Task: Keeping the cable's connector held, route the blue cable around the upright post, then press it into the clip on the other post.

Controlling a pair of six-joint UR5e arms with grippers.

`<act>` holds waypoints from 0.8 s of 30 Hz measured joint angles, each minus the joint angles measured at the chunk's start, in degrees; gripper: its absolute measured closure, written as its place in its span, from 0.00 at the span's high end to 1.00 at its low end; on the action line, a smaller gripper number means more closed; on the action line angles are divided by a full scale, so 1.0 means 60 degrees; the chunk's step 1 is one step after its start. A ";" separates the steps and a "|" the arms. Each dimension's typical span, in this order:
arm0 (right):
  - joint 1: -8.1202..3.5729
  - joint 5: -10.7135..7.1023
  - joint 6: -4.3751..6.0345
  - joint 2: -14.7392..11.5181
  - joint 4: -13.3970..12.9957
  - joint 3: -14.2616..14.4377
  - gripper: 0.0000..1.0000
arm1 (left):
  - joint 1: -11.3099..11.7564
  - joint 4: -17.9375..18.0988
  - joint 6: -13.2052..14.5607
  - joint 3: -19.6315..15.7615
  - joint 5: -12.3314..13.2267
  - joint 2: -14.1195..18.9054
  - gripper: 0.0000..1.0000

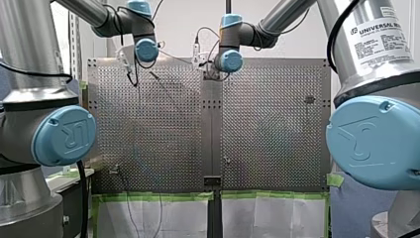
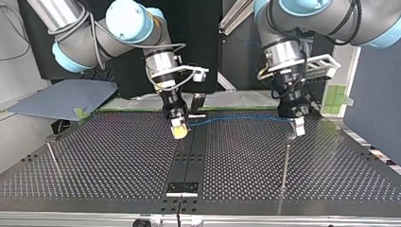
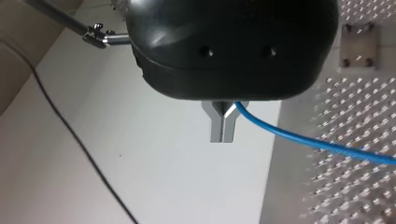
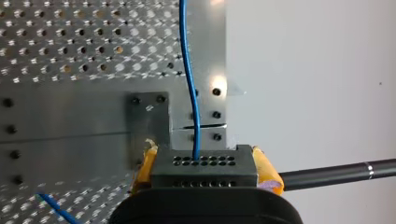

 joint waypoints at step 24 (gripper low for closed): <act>0.0030 -0.0293 0.0081 0.0848 0.0884 -0.2478 0.00 | 0.2144 -0.2530 -0.0006 0.2528 0.1928 -0.1600 0.00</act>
